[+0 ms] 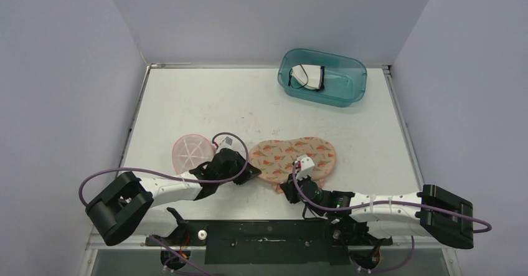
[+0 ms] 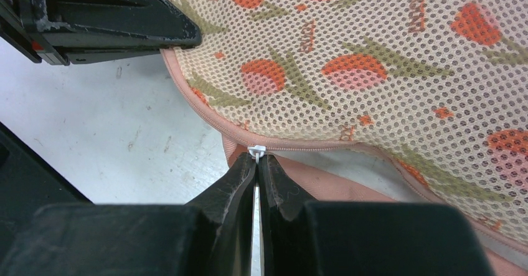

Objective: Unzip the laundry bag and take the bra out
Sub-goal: Unzip the laundry bag at the center of the board.

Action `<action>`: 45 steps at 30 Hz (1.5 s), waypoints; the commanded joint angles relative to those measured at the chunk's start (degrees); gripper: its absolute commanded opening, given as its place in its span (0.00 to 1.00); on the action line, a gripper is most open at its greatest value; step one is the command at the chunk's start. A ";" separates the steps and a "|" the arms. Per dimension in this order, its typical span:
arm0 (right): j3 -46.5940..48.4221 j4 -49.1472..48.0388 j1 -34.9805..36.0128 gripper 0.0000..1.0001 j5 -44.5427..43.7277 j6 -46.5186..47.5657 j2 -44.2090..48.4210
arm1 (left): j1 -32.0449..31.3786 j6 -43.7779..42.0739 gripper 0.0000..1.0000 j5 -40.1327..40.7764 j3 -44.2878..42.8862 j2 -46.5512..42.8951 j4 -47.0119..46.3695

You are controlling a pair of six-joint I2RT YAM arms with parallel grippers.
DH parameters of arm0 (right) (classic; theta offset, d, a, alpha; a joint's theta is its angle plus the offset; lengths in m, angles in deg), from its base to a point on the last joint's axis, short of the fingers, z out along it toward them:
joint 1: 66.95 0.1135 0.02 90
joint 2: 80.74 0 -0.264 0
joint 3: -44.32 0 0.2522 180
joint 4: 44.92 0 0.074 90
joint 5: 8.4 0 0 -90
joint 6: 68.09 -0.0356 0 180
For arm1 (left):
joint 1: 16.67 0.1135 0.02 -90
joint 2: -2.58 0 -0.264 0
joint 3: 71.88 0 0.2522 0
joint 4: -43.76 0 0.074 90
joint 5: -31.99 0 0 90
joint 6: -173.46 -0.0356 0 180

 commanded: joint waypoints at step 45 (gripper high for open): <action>2.37 -15.92 0.58 0.05 6.37 3.66 -6.32 | -7.23 5.08 0.36 8.94 -0.83 -3.72 -2.26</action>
